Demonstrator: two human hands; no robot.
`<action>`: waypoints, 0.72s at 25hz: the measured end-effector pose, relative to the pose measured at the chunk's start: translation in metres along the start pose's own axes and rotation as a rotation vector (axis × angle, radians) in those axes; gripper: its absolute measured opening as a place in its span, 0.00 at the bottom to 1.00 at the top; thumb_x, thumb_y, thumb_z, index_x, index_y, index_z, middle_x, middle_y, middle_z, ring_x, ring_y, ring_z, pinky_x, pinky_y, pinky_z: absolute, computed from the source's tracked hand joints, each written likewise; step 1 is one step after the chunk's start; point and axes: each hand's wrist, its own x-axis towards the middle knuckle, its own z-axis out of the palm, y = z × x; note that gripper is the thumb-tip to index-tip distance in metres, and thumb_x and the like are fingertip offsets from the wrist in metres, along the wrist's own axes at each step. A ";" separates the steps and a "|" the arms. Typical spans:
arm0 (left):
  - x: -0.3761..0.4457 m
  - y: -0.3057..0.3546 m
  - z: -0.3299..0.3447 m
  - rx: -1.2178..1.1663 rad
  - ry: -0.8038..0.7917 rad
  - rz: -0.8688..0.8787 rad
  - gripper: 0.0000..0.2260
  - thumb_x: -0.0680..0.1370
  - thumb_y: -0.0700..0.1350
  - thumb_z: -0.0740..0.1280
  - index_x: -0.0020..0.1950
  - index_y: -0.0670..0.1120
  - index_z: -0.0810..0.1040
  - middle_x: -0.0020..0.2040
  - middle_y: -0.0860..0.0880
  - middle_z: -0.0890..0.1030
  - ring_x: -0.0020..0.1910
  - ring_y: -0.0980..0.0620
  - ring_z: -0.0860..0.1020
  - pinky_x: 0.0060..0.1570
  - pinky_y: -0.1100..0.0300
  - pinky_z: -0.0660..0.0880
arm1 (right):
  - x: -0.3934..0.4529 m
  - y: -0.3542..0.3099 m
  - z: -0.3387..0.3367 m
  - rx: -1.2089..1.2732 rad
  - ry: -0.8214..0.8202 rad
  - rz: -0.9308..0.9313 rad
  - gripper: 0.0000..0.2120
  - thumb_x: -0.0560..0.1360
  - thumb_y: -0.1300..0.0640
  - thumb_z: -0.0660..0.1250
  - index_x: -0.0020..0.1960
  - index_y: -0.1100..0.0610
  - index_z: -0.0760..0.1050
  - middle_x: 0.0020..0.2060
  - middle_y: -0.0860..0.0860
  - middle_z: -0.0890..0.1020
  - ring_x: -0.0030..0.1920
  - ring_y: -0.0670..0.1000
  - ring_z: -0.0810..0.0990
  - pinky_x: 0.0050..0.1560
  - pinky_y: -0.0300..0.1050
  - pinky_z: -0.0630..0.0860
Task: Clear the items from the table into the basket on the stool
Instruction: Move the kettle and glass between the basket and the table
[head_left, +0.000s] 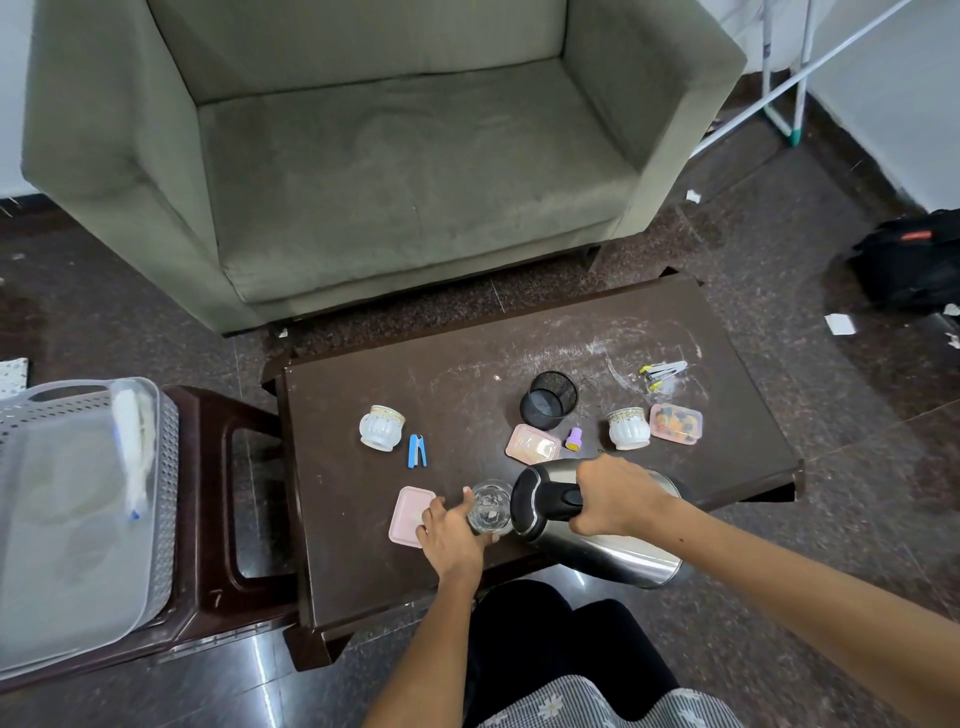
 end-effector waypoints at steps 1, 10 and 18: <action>0.001 0.000 0.000 -0.002 -0.001 -0.003 0.32 0.68 0.54 0.75 0.70 0.58 0.67 0.67 0.45 0.68 0.67 0.46 0.66 0.62 0.52 0.64 | 0.000 0.000 0.000 -0.002 -0.001 -0.001 0.19 0.65 0.55 0.67 0.27 0.58 0.57 0.24 0.51 0.63 0.24 0.50 0.61 0.24 0.39 0.55; 0.002 0.000 -0.002 -0.011 -0.015 -0.024 0.33 0.66 0.55 0.75 0.69 0.59 0.68 0.68 0.45 0.68 0.66 0.46 0.66 0.62 0.51 0.64 | 0.001 0.001 0.003 0.024 0.004 0.025 0.18 0.65 0.55 0.67 0.28 0.57 0.58 0.26 0.51 0.64 0.35 0.58 0.70 0.25 0.39 0.56; 0.003 0.000 -0.001 -0.015 -0.018 -0.028 0.33 0.65 0.56 0.76 0.68 0.59 0.69 0.68 0.45 0.68 0.67 0.46 0.66 0.62 0.52 0.64 | 0.002 0.004 0.006 0.007 0.014 0.033 0.19 0.65 0.54 0.67 0.28 0.58 0.58 0.25 0.51 0.64 0.33 0.58 0.69 0.24 0.39 0.56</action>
